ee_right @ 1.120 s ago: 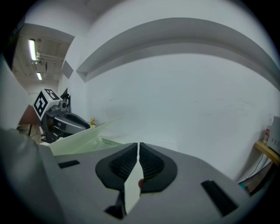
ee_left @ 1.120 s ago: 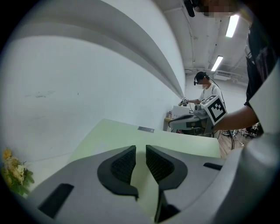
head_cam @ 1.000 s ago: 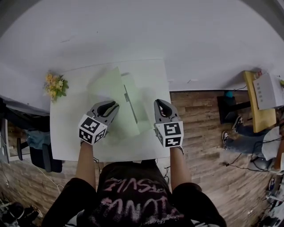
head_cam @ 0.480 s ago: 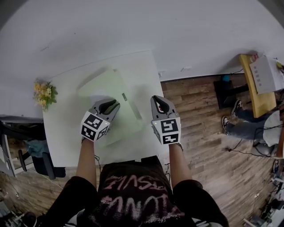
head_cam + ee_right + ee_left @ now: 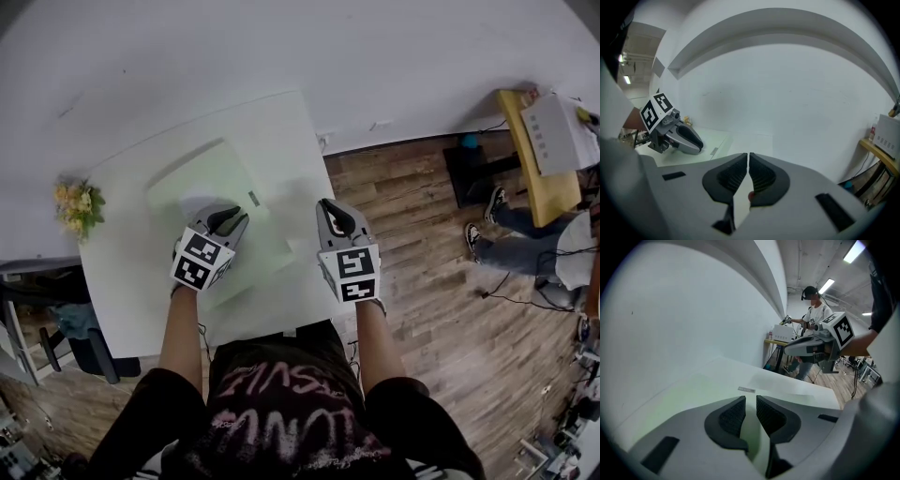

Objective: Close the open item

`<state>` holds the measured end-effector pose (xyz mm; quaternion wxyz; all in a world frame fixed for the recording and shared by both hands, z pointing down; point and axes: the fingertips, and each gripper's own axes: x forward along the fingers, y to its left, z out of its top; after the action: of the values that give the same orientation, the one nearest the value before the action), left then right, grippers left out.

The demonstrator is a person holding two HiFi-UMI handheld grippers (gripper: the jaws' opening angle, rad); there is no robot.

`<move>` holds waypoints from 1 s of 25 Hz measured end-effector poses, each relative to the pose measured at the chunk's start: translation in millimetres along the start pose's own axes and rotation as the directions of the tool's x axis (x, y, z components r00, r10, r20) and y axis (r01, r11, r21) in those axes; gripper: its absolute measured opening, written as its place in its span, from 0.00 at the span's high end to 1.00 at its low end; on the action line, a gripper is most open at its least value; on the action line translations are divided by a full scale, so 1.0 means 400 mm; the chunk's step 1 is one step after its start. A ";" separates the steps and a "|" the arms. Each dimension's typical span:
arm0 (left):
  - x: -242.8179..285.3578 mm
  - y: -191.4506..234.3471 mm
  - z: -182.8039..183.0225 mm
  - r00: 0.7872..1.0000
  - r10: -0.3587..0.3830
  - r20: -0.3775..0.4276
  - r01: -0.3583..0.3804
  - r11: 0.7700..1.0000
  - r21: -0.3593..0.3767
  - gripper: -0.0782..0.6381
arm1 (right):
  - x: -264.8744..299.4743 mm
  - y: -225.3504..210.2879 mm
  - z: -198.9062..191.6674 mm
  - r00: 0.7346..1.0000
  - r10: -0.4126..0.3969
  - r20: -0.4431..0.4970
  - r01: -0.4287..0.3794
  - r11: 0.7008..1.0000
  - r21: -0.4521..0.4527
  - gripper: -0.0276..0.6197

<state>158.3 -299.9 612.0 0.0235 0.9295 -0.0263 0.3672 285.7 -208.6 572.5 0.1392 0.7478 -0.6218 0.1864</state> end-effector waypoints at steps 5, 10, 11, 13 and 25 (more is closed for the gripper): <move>0.026 -0.005 -0.019 0.998 0.024 -0.057 -0.022 0.999 0.034 0.79 | -0.008 -0.015 -0.022 1.000 -0.004 -0.010 0.004 1.000 0.002 0.91; 0.035 0.000 -0.026 0.997 0.025 -0.078 -0.024 1.000 0.017 0.78 | -0.014 -0.024 -0.037 1.000 -0.010 -0.020 0.010 1.000 0.009 0.91; 0.036 0.000 -0.027 0.996 0.021 -0.084 -0.020 1.000 0.011 0.78 | -0.015 -0.026 -0.039 1.000 -0.011 -0.021 0.011 1.000 0.009 0.91; 0.038 0.000 -0.027 0.995 0.012 -0.095 -0.012 1.000 0.001 0.78 | -0.021 -0.030 -0.043 1.000 -0.014 -0.024 0.014 1.000 0.009 0.91; 0.029 -0.003 -0.018 0.995 0.054 -0.078 -0.050 0.997 0.053 0.78 | -0.026 -0.022 -0.023 1.000 0.007 -0.012 -0.007 1.000 0.010 0.91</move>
<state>161.8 -298.8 625.1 -0.0087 0.9134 -0.0402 0.4051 291.7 -193.8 576.1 0.1384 0.7453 -0.6226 0.1944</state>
